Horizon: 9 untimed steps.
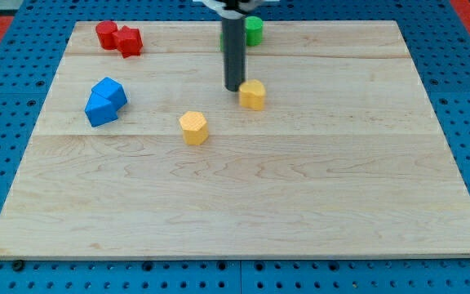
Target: Move the yellow blocks to wards the right center of the board
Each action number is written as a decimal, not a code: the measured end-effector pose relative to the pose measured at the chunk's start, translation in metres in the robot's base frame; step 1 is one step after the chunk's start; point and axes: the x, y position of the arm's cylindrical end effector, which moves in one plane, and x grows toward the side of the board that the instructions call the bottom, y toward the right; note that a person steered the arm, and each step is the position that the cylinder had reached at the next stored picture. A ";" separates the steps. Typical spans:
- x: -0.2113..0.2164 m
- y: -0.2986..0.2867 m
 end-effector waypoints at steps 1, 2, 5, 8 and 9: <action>0.037 0.050; 0.075 0.093; 0.101 0.125; 0.172 0.014; 0.169 -0.092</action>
